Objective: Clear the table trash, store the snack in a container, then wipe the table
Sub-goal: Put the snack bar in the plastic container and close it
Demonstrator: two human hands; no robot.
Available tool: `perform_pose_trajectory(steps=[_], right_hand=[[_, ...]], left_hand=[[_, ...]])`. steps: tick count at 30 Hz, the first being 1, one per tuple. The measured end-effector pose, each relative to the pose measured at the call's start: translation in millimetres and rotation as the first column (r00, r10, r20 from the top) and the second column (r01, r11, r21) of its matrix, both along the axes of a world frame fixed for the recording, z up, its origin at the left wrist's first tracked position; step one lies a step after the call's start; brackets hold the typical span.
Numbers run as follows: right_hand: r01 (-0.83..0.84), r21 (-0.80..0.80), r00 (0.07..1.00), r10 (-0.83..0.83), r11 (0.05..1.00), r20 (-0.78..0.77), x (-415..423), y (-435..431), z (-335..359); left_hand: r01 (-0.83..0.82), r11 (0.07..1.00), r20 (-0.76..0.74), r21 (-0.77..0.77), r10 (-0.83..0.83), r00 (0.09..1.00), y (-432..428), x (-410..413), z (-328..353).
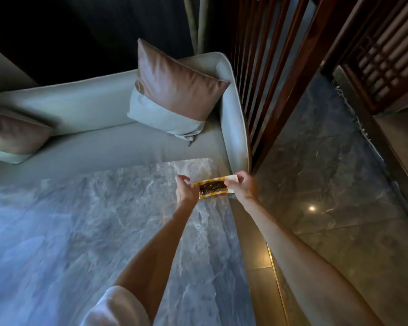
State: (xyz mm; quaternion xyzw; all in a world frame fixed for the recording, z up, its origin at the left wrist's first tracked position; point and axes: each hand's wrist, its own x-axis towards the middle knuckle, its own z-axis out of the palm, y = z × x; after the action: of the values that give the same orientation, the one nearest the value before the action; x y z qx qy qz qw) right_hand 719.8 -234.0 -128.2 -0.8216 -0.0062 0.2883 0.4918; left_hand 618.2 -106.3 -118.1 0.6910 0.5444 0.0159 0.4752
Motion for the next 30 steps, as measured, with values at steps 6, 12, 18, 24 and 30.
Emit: perform_pose_trajectory(steps=[6,12,18,24,30], right_hand=[[-0.455,0.075,0.789,0.363,0.887,0.495,-93,-30,35],[-0.611,-0.061,0.667,0.554,0.790,0.499,-219,-82,10],[-0.665,-0.134,0.690,0.673,0.735,0.267,-270,-97,-7],[-0.362,0.165,0.908,0.387,0.917,-0.157,-279,-70,48],[-0.250,0.297,0.920,0.322,0.921,-0.222,-346,-18,122]], left_hand=[[0.157,0.870,0.229,0.467,-0.290,0.929,3,-118,33],[0.185,0.841,0.175,0.508,-0.311,0.934,-63,-264,7],[0.230,0.924,0.145,0.306,-0.284,0.948,-103,-316,-19],[-0.046,0.982,0.306,-0.180,0.101,0.947,-69,-338,31],[-0.102,0.891,0.427,-0.443,0.309,0.850,-19,-420,96]])
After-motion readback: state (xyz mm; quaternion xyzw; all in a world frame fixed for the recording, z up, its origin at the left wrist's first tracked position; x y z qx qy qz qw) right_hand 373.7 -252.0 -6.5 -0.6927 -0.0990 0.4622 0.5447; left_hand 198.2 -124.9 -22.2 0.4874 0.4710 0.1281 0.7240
